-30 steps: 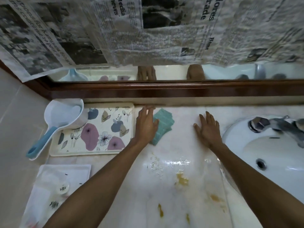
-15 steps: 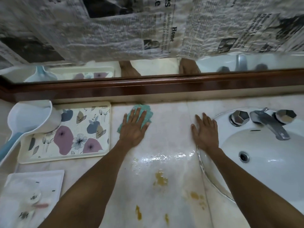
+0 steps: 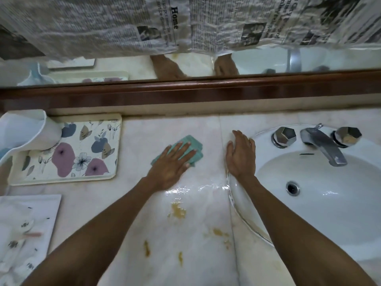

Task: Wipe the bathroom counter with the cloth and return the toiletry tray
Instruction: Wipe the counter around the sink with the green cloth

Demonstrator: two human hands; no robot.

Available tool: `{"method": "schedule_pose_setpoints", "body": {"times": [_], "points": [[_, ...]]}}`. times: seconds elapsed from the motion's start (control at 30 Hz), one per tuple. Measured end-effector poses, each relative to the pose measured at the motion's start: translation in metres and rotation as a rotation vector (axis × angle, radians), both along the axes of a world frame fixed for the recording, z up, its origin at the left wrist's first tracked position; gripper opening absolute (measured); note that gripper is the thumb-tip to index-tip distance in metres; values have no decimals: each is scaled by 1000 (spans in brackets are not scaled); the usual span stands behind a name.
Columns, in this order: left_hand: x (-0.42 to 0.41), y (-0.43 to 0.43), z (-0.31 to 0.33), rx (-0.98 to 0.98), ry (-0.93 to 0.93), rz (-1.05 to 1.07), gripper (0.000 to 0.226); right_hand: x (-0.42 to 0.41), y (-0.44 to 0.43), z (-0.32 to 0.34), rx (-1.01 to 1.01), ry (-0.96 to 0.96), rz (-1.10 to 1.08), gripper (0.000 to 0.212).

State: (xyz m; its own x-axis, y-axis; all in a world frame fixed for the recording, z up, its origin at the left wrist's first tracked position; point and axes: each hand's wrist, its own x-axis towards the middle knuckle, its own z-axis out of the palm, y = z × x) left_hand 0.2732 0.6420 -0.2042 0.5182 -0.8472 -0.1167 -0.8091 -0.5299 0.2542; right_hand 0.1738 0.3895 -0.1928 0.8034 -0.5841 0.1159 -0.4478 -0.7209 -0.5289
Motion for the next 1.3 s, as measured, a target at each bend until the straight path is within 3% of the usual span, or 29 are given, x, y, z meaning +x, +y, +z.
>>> {"method": "schedule_pose_setpoints", "body": {"times": [0.1, 0.2, 0.27, 0.4, 0.6, 0.67, 0.8, 0.87, 1.03, 1.13, 1.23, 1.3], "points": [[34, 2, 0, 33, -31, 239, 56, 0, 1, 2, 21, -43, 7, 40], [41, -52, -2, 27, -19, 511, 57, -5, 1, 6, 108, -107, -10, 41], [30, -93, -3, 38, -7, 563, 56, -7, 0, 8, 228, -178, -53, 41], [-25, -119, -4, -13, 0, 274, 54, -6, -2, 3, 342, -262, -94, 38], [-71, -28, 6, 35, 9, -124, 52, -10, -4, 4, 279, -281, -25, 32], [-44, -18, 8, 32, 14, -55, 52, -11, -5, 0, 240, -251, 31, 31], [-2, -63, 5, 44, 49, 343, 52, -16, -10, -7, 227, -192, 71, 32], [-10, -84, 2, 33, 42, 398, 53, -18, -10, -6, 252, -206, 71, 32], [-94, -75, 3, -107, 219, 153, 47, -19, -6, 6, 319, -233, 11, 31], [-130, -39, 8, -97, 246, -11, 47, -18, -5, 6, 310, -194, 22, 34], [-111, -13, 14, -23, 191, -238, 49, -19, -4, 3, 244, -168, 75, 33], [-82, -13, 13, -10, 164, -220, 49, -19, -4, 1, 206, -164, 96, 31]]}}
